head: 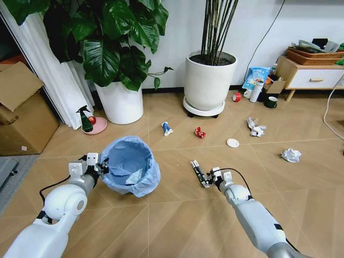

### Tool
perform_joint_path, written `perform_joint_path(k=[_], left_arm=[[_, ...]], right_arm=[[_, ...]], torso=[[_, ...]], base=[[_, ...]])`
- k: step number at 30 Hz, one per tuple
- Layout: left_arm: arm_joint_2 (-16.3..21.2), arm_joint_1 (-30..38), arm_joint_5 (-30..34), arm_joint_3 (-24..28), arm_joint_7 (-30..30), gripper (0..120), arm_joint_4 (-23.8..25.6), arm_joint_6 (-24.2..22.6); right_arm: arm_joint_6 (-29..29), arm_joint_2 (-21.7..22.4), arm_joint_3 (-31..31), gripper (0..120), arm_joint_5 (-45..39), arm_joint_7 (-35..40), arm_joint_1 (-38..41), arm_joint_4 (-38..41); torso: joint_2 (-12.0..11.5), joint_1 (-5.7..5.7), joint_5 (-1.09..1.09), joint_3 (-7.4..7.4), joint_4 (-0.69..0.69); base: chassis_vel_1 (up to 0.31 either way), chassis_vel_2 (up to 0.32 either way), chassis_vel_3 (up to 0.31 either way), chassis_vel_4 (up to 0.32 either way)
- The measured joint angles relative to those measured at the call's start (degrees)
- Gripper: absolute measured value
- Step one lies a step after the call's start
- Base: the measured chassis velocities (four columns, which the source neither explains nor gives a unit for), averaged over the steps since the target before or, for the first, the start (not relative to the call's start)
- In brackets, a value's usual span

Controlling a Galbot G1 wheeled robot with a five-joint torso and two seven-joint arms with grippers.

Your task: Pick up the trash bin and place the garbage on the floor into it.

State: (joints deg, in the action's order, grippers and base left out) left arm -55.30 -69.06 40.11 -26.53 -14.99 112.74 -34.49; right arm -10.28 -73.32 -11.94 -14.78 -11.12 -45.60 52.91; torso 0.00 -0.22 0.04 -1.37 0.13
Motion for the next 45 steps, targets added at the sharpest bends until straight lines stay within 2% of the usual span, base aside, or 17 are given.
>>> perform_joint_path(k=[4, 5, 9, 10, 12, 14, 18, 19, 20, 22, 25, 27, 32, 34, 39, 40, 45], left_arm=[[0.2, 0.2, 0.0, 0.0, 0.0, 0, -0.1, 0.0], [0.2, 0.2, 0.0, 0.0, 0.0, 0, -0.1, 0.0], [0.2, 0.1, 0.1, 0.2, 0.1, 0, -0.1, 0.0], [0.2, 0.1, 0.1, 0.2, 0.1, 0, -0.1, 0.0], [0.2, 0.1, 0.1, 0.4, 0.1, 0, -0.1, 0.0], [0.3, 0.1, 0.0, 0.5, 0.1, 0, -0.2, 0.1], [0.6, 0.3, 0.1, 0.7, 0.0, 0, -0.3, 0.1], [0.6, 0.3, 0.1, 0.7, 0.0, 0, -0.3, 0.1], [0.6, 0.4, 0.1, 0.7, 0.0, 0, -0.3, 0.1], [0.6, 0.4, 0.1, 0.8, 0.0, 0, -0.3, 0.1], [0.6, 0.4, 0.1, 0.8, -0.1, 0, -0.5, 0.1], [0.6, 0.4, 0.1, 0.8, -0.1, 0, -0.5, 0.1], [0.6, 0.5, 0.1, 1.0, -0.3, 0, -0.6, 0.1], [0.6, 0.6, 0.1, 1.2, -0.4, 0, -0.6, 0.1], [0.7, 0.8, 0.1, 1.3, -0.5, 0, -0.6, 0.1], [0.7, 0.8, 0.2, 1.3, -0.5, 0, -0.6, 0.1], [0.7, 1.1, 0.2, 1.5, -0.5, 0, -0.7, 0.1]], right_arm=[[0.1, 0.0, -0.2, 26, 0.3, -0.2, -0.5, 0.0], [0.1, 0.0, -0.2, 26, 0.3, -0.2, -0.5, 0.0], [0.2, -0.5, -0.3, 45, 0.5, -0.7, 0.3, -1.4], [0.2, -0.5, -0.3, 45, 0.5, -0.7, 0.3, -1.4], [0.4, -0.9, -0.3, 55, 0.9, -1.2, 1.1, -2.6], [0.5, -1.2, -0.2, 58, 1.1, -1.3, 1.5, -3.4], [1.1, -2.4, -0.1, 76, 2.5, -1.7, 3.5, -6.8], [1.1, -2.4, -0.1, 76, 2.5, -1.7, 3.5, -6.8], [1.2, -2.7, -0.2, 83, 2.9, -1.8, 3.9, -7.5], [1.2, -2.9, -0.3, 87, 3.1, -1.9, 4.1, -8.0], [1.2, -3.5, -0.5, 98, 3.3, -2.5, 4.7, -9.4], [1.2, -3.6, -0.6, 100, 3.4, -2.6, 4.8, -9.7], [1.3, -3.9, -0.8, 92, 3.7, -2.9, 4.8, -10.4], [1.3, -3.9, -1.0, 82, 3.8, -3.0, 4.8, -10.7], [1.6, -4.0, -1.2, 70, 4.2, -3.1, 4.7, -11.3], [1.9, -4.1, -1.4, 63, 4.6, -3.1, 4.6, -11.6], [2.2, -4.2, -1.6, 44, 5.0, -3.3, 4.4, -11.9]], torso=[[0.0, 0.0, 0.0, 0.0, 0.01], [0.0, 0.0, 0.0, 0.0, 0.01], [0.0, 0.0, 0.0, 0.0, 0.0], [0.0, 0.0, 0.0, 0.0, 0.0], [0.0, 0.0, 0.01, 0.0, 0.0], [0.0, 0.0, 0.01, 0.0, 0.0], [0.0, 0.0, 0.0, 0.0, 0.0], [0.0, 0.0, 0.0, 0.0, 0.0], [0.0, 0.0, 0.01, 0.0, 0.0], [0.0, 0.0, 0.01, 0.0, 0.0], [0.0, 0.0, 0.01, 0.0, 0.0], [0.0, 0.0, 0.01, 0.0, 0.0], [0.0, 0.0, 0.01, 0.0, 0.0], [0.0, 0.0, 0.01, 0.0, 0.0], [0.0, 0.0, 0.0, 0.0, 0.0], [0.0, 0.0, 0.0, 0.0, 0.0], [0.0, 0.0, 0.0, 0.0, 0.0]], base=[[0.0, 0.0, 0.0, 0.0], [0.0, 0.0, 0.0, 0.0], [0.0, 0.0, 0.0, 0.0], [0.0, 0.0, 0.0, 0.0], [0.0, 0.0, 0.0, 0.0], [0.0, 0.0, 0.0, 0.0], [0.0, 0.0, 0.0, 0.0], [0.0, 0.0, 0.0, 0.0], [0.0, 0.0, 0.0, 0.0], [0.0, 0.0, 0.0, 0.0], [0.0, 0.0, 0.0, 0.0], [0.0, 0.0, 0.0, 0.0], [0.0, 0.0, 0.0, 0.0], [0.0, 0.0, 0.0, 0.0], [0.0, 0.0, 0.0, 0.0], [0.0, 0.0, 0.0, 0.0], [0.0, 0.0, 0.0, 0.0]])
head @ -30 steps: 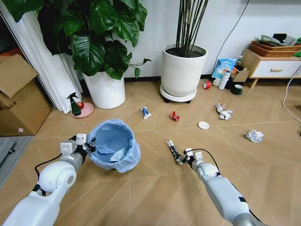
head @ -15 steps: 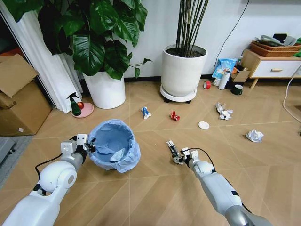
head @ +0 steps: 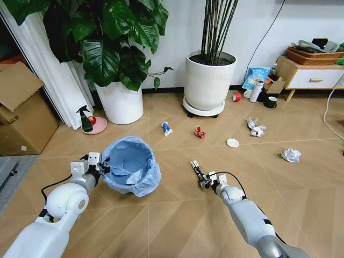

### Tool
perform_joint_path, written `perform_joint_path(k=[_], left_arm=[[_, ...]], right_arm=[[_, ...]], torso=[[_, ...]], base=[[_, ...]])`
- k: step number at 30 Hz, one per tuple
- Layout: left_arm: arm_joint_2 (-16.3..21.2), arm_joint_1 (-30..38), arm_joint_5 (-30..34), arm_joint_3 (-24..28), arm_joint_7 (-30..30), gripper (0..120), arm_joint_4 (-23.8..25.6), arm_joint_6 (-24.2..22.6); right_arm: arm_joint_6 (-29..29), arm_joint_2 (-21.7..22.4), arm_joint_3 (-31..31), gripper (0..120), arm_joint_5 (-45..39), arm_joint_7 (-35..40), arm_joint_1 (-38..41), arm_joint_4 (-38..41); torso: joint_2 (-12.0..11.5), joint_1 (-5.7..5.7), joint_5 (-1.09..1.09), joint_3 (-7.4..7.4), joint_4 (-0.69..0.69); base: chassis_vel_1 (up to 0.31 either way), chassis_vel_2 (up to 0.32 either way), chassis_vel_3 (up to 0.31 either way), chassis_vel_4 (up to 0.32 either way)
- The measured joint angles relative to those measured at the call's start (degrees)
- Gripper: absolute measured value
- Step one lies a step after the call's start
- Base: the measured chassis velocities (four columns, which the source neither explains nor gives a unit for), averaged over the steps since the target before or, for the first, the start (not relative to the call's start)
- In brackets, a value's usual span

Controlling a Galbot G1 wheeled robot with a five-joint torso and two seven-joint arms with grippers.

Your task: Pick up the trash bin and place the garbage on the floor into it.

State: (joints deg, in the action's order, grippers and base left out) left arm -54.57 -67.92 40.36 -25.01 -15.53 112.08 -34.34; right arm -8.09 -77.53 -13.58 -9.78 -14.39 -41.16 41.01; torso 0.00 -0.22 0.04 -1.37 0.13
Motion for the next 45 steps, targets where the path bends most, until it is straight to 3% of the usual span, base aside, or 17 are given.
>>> perform_joint_path(k=[9, 12, 22, 25, 26, 30, 31, 35, 41, 45], left_arm=[[0.0, 0.0, 0.1, 0.0, 0.0, 0, -0.1, 0.0], [0.0, 0.0, 0.2, -0.1, 0.0, 0, -0.1, 0.0], [0.1, -0.2, 0.2, -0.3, 0.0, 0, 0.2, 0.0], [-0.3, -0.6, 0.0, -0.5, 0.0, 0, 0.6, 0.0], [-0.3, -0.6, 0.0, -0.5, 0.0, 0, 0.6, 0.0], [-0.3, -0.5, 0.0, 0.0, -0.2, 0, 0.7, -0.8], [-0.3, -0.5, 0.0, 0.0, -0.2, 0, 0.7, -0.8], [-0.1, 0.3, 0.3, 1.4, -0.8, 0, 0.8, -1.9], [1.1, 1.1, 2.0, 3.2, -0.9, 0, 0.8, -3.4], [2.7, 2.5, 4.5, 5.0, -1.0, 0, 0.5, -4.9]], right_arm=[[0.2, -0.2, 0.1, 11, 0.3, 0.0, -0.2, 0.0], [0.3, -0.2, 0.1, 5, 0.4, 0.1, -0.3, 0.4], [0.1, 0.3, -0.2, 5, -0.9, 1.2, -1.5, 4.3], [-2.6, 3.9, 0.8, 5, -9.2, 3.0, -3.3, 18.5], [-2.6, 3.9, 0.8, 5, -9.2, 3.0, -3.3, 18.5], [-5.5, 9.6, 3.5, 5, -16.7, 4.1, -3.3, 34.8], [-5.5, 9.6, 3.5, 5, -16.7, 4.1, -3.3, 34.8], [-8.5, 16.7, 8.1, 5, -23.2, 5.6, -2.1, 48.9], [-9.2, 20.2, 14.5, 5, -28.0, 6.8, 0.0, 60.0], [-9.0, 20.9, 22.7, 5, -31.7, 8.2, 3.2, 65.7]], torso=[[0.0, 0.0, 0.01, 0.0, 0.0], [0.0, 0.0, 0.0, 0.0, 0.0], [0.0, 0.0, -0.01, 0.0, 0.0], [0.0, 0.0, 0.0, 0.0, 0.0], [0.0, 0.0, 0.0, 0.0, 0.0], [0.0, 0.0, 0.01, 0.0, -0.01], [0.0, 0.0, 0.01, 0.0, -0.01], [0.0, 0.0, 0.02, 0.0, 0.02], [0.0, 0.0, 0.01, 0.0, 0.0], [0.0, 0.0, 0.0, 0.0, -0.02]], base=[[0.0, 0.0, 0.0, 0.0], [0.0, 0.0, 0.0, 0.0], [0.0, 0.0, 0.0, 0.0], [0.0, 0.0, 0.0, 0.0], [0.0, 0.0, 0.0, 0.0], [0.0, 0.0, 0.0, 0.0], [0.0, 0.0, 0.0, 0.0], [0.0, 0.0, 0.0, 0.0], [0.0, 0.0, 0.0, 0.0], [0.0, 0.0, 0.0, 0.0]])
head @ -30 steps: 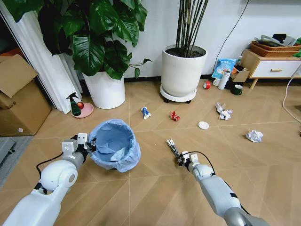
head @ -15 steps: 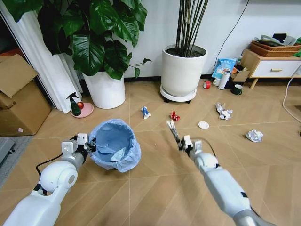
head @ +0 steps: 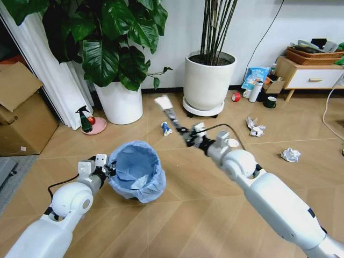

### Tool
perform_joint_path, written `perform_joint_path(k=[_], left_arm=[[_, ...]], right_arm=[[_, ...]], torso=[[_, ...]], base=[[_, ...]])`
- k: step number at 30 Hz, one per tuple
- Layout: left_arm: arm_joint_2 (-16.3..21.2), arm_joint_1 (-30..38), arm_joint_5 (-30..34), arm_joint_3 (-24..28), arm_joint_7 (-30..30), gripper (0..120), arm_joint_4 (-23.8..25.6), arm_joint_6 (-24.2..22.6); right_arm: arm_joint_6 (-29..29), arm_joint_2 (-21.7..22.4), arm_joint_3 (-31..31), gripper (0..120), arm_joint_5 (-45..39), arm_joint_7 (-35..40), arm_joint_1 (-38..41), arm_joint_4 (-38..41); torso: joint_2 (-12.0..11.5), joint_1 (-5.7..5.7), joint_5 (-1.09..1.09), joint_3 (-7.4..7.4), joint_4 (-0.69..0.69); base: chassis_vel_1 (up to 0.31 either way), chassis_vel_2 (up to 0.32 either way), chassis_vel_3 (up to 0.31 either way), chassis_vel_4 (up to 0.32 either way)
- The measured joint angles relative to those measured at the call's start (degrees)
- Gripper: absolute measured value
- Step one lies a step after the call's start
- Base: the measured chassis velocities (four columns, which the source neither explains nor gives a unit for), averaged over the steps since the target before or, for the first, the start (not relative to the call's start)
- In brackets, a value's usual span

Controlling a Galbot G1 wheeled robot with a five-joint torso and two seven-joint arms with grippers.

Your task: Pick up the trash bin and place the garbage on the floor into it.

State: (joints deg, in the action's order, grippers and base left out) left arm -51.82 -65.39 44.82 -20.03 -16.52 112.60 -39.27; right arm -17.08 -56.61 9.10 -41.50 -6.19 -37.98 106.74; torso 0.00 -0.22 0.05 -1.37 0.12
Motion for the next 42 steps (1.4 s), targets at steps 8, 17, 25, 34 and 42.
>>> perform_joint_path(k=[8, 17, 25, 34, 42], left_arm=[[0.7, 0.4, 2.2, 1.5, -0.1, 0, 0.7, -0.9], [0.9, -0.3, 2.3, 0.7, -0.6, 0, 1.4, -0.9], [1.0, -0.5, 2.3, -0.3, -0.3, 0, 1.7, -0.7], [0.7, -0.2, 2.2, -0.4, 0.1, 0, 1.5, -0.5], [-0.5, -0.5, 1.6, -1.6, 0.2, 0, 1.1, -0.2]], right_arm=[[0.3, -2.3, 8.0, 5, -0.6, 0.1, 3.1, 0.1], [0.5, -4.4, 13.9, 5, -0.2, 2.7, 4.6, -3.2], [0.2, -4.2, 15.0, 33, 1.0, 3.5, 5.0, -3.6], [0.1, -4.5, 15.1, 66, 1.1, 4.2, 5.0, -4.0], [-1.9, -5.0, 9.0, 97, 0.0, 9.3, 3.8, -2.0]], torso=[[0.0, 0.0, 0.0, 0.0, 0.01], [0.0, 0.0, 0.0, 0.0, 0.01], [0.0, 0.0, 0.0, 0.0, 0.01], [0.0, 0.0, 0.0, 0.0, 0.01], [0.0, 0.0, -0.01, 0.0, 0.01]], base=[[0.0, 0.0, 0.0, 0.0], [0.0, 0.0, 0.0, 0.0], [0.0, 0.0, 0.0, 0.0], [0.0, 0.0, 0.0, 0.0], [0.0, 0.0, 0.0, 0.0]])
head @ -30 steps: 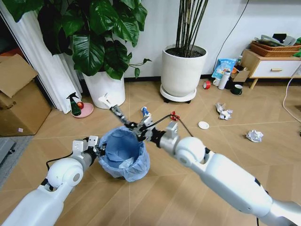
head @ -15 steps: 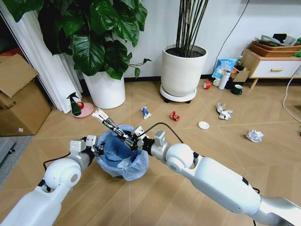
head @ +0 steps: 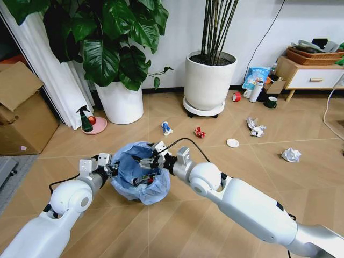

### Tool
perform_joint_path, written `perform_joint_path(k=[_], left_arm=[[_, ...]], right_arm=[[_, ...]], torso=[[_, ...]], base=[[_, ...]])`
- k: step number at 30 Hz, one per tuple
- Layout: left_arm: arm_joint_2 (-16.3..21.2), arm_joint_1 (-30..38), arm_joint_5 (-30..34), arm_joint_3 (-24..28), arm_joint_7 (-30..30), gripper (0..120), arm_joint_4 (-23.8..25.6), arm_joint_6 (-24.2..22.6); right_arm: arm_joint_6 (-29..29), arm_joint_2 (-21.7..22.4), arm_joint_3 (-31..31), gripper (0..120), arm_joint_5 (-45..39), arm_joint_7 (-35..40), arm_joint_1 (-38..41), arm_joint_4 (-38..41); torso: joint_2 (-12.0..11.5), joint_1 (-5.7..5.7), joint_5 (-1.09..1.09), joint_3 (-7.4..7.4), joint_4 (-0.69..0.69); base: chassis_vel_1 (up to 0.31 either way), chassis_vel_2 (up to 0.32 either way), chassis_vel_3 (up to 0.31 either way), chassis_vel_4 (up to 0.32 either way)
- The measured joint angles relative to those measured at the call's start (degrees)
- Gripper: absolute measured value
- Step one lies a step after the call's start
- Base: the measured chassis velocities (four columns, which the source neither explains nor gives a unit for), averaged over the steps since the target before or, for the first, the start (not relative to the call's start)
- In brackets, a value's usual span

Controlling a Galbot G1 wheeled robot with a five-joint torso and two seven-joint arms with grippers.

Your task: Pick up the trash bin and place the garbage on the floor into it.

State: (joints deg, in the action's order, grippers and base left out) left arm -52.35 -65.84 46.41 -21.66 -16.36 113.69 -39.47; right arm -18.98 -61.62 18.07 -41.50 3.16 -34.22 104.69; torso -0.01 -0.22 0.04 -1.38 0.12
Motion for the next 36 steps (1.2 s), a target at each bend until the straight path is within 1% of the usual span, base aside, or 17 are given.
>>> perform_joint_path(k=[1, 3, 4, 6, 9, 10, 13, 14, 16, 19, 20, 23, 28, 36], left_arm=[[0.0, 0.0, 0.0, 0.0, 0.0, 0, 0.0, 0.0], [-1.0, -0.4, -0.9, -1.1, 0.0, 0, -0.3, 0.1], [-1.0, -0.4, -0.9, -1.1, 0.0, 0, -0.3, 0.1], [-1.9, -0.8, -1.9, -2.0, 0.2, 0, -0.4, 0.3], [-2.8, -1.4, -2.9, -3.5, 0.5, 0, -0.4, 0.8], [-2.8, -1.4, -2.9, -3.5, 0.5, 0, -0.4, 0.8], [-3.1, -2.3, -3.6, -4.6, 1.0, 0, 0.0, 0.9], [-3.1, -2.3, -3.6, -4.6, 1.0, 0, 0.0, 0.9], [-3.2, -2.9, -3.9, -4.9, 1.3, 0, 0.5, 1.0], [-2.9, -3.1, -3.9, -5.0, 1.6, 0, 1.0, 1.1], [-2.9, -3.1, -3.9, -5.0, 1.6, 0, 1.0, 1.1], [-2.7, -3.2, -3.9, -5.0, 1.7, 0, 1.5, 1.1], [-2.7, -4.0, -4.2, -5.0, 1.7, 0, 2.3, 1.3], [-2.7, -4.3, -4.4, -4.7, 1.7, 0, 3.1, 1.5]], right_arm=[[0.0, 0.0, 0.0, 97, 0.0, 0.0, 0.0, 0.0], [-0.6, 0.9, -4.3, 100, 0.3, 1.6, -1.5, 0.9], [-0.6, 0.9, -4.3, 100, 0.3, 1.6, -1.5, 0.9], [-1.2, 2.3, -8.0, 100, 0.8, 2.4, -3.1, 1.6], [-1.7, 5.5, -16.4, 100, 3.6, 2.4, -8.5, 2.6], [-1.7, 5.5, -16.4, 100, 3.6, 2.4, -8.5, 2.6], [-2.0, 7.5, -25.4, 100, 7.8, 1.1, -17.1, 4.0], [-2.0, 7.5, -25.4, 100, 7.8, 1.1, -17.1, 4.0], [-2.0, 8.1, -31.1, 100, 9.7, 0.3, -22.4, 5.1], [-2.1, 8.4, -36.9, 100, 11.4, -0.4, -28.5, 6.9], [-2.1, 8.4, -36.9, 100, 11.4, -0.4, -28.5, 6.9], [-2.4, 7.6, -40.8, 100, 12.1, -0.6, -33.0, 8.6], [-2.2, 6.7, -43.8, 100, 12.8, -1.0, -36.1, 9.3], [-1.7, 6.4, -44.6, 100, 13.2, -1.4, -37.4, 9.8]], torso=[[0.0, 0.0, 0.0, 0.0, 0.0], [0.0, 0.0, 0.01, 0.0, 0.0], [0.0, 0.0, 0.01, 0.0, 0.0], [0.0, 0.0, 0.0, 0.0, -0.01], [0.0, 0.0, -0.01, 0.0, 0.01], [0.0, 0.0, -0.01, 0.0, 0.01], [0.0, 0.0, -0.03, 0.0, 0.03], [0.0, 0.0, -0.03, 0.0, 0.03], [0.0, 0.0, -0.01, 0.01, 0.01], [0.0, 0.0, -0.01, 0.01, 0.02], [0.0, 0.0, -0.01, 0.01, 0.02], [0.0, 0.0, -0.01, 0.01, 0.01], [0.0, 0.01, 0.01, 0.01, 0.0], [0.0, 0.01, 0.01, 0.01, 0.01]], base=[[0.0, 0.0, 0.0, 0.0], [0.0, 0.0, 0.0, 0.0], [0.0, 0.0, 0.0, 0.0], [0.0, 0.0, 0.0, 0.0], [0.0, 0.0, 0.0, 0.0], [0.0, 0.0, 0.0, 0.0], [0.0, 0.0, 0.0, 0.0], [0.0, 0.0, 0.0, 0.0], [0.0, 0.0, 0.0, 0.0], [0.0, 0.0, 0.0, 0.0], [0.0, 0.0, 0.0, 0.0], [0.0, 0.0, 0.0, 0.0], [0.0, 0.0, 0.0, 0.0], [-0.032, 0.031, 0.029, -0.029]])
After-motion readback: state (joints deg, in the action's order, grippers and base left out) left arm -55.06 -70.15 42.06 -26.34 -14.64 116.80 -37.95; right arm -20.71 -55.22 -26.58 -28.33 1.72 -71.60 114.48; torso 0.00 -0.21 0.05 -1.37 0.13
